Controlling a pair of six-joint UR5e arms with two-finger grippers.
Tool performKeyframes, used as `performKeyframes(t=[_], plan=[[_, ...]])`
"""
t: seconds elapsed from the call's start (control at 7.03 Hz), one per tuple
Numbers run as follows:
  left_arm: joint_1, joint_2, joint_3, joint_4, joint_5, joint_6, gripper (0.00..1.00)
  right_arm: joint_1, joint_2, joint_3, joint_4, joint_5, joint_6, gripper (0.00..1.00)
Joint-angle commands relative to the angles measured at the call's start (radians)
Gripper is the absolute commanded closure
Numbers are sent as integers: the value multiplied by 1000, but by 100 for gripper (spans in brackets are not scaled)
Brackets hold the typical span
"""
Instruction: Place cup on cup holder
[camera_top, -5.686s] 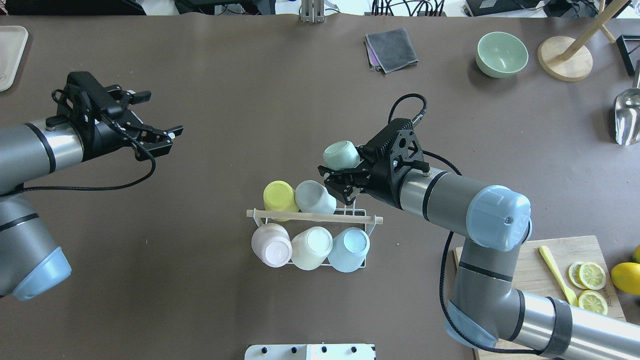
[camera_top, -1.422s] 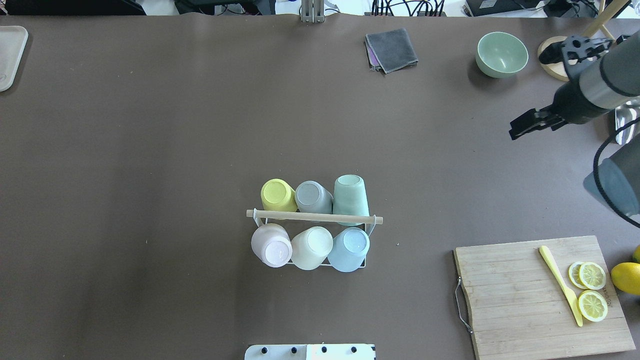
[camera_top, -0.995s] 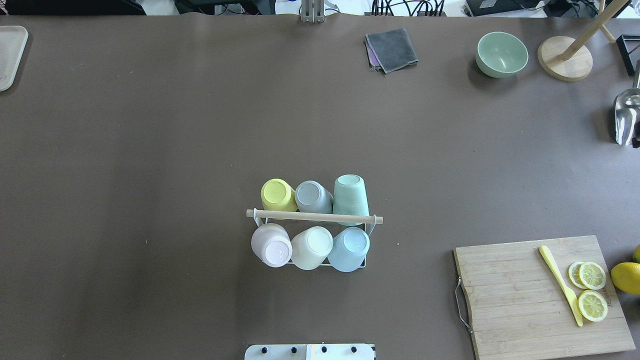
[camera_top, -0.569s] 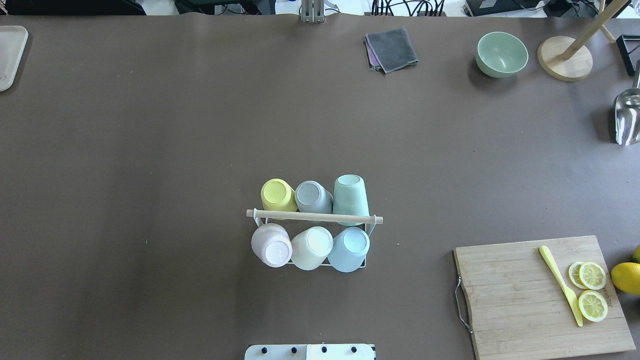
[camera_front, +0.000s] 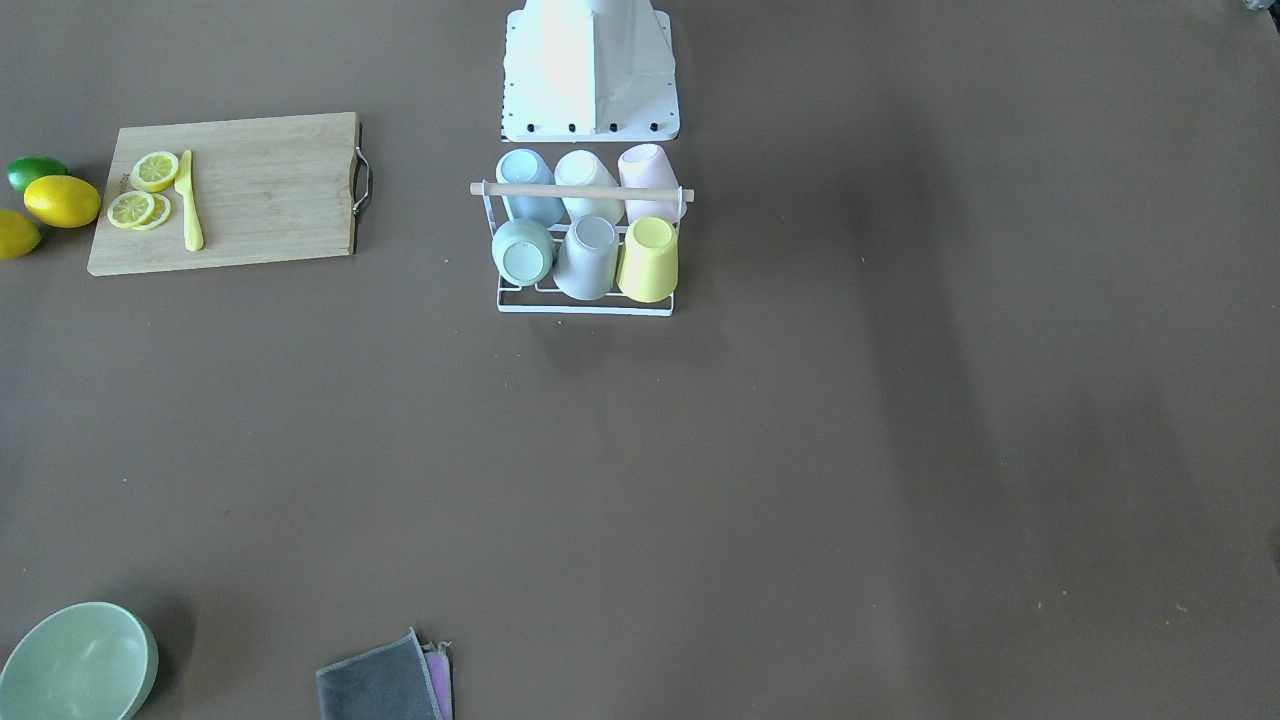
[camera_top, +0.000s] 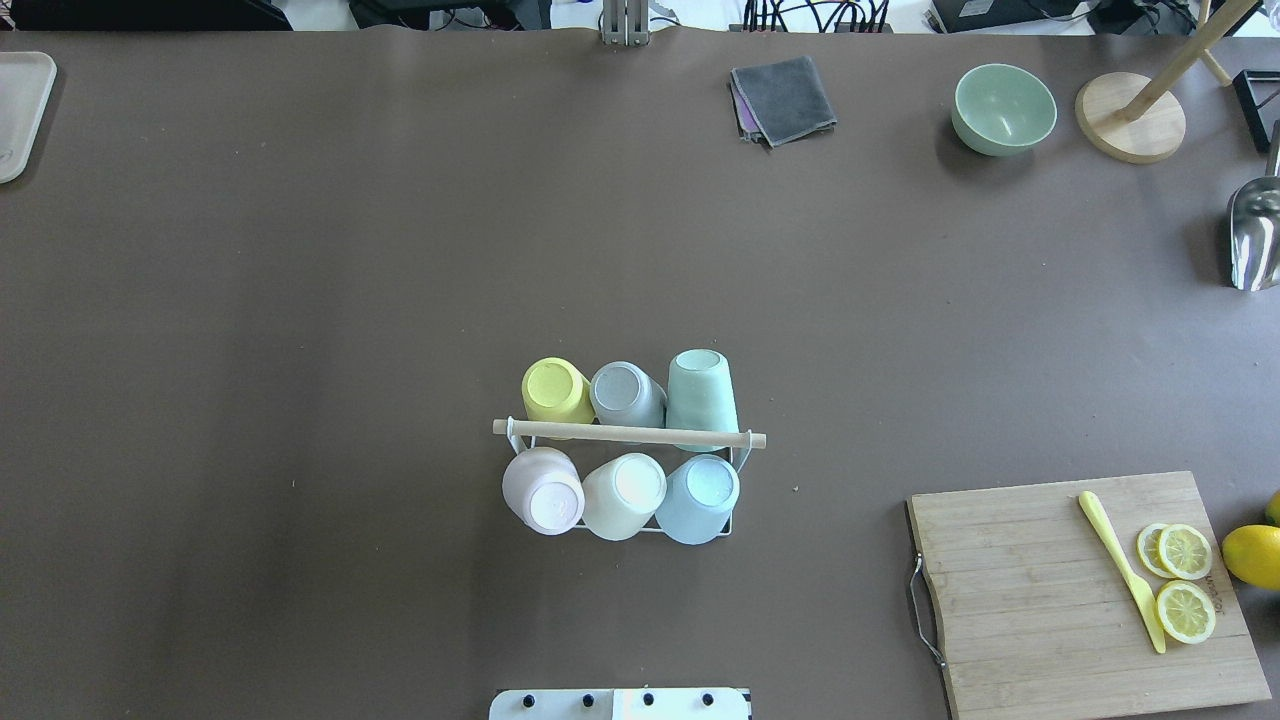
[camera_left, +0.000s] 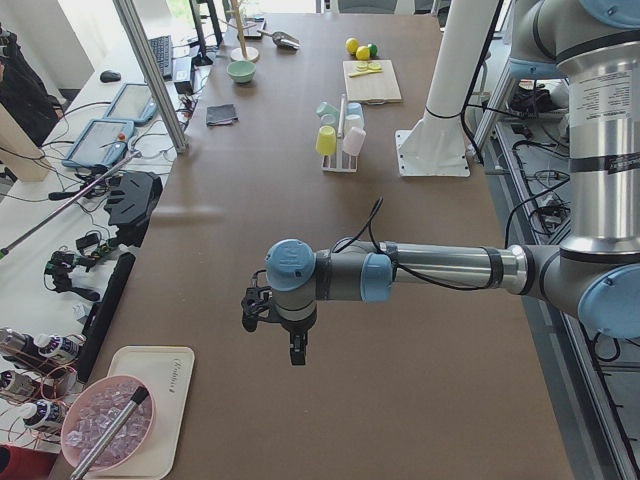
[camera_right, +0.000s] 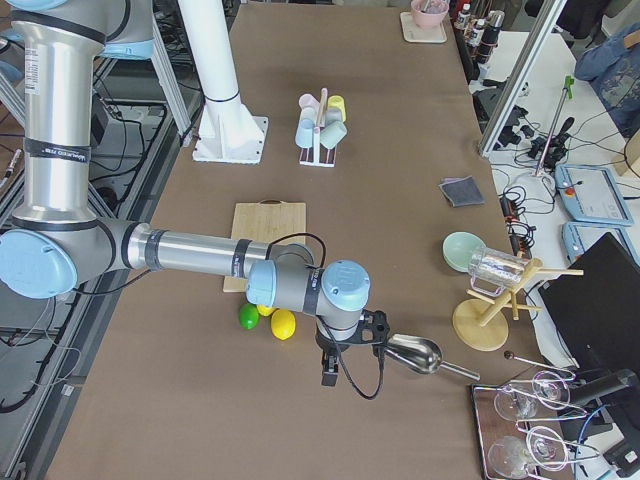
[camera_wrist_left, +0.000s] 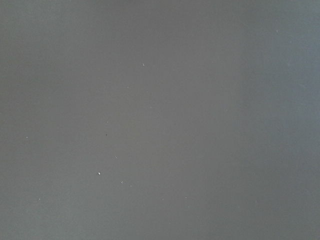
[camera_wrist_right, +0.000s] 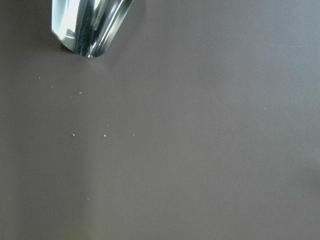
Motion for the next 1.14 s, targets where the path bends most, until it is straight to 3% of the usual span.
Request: performKeyframes(t=[0.0, 1.0], plan=[[0, -1, 1, -7, 0, 0, 2, 5, 39, -8, 2, 8, 19, 0], [2, -1, 1, -9, 2, 2, 2, 1, 53, -22, 2, 17, 98, 0]])
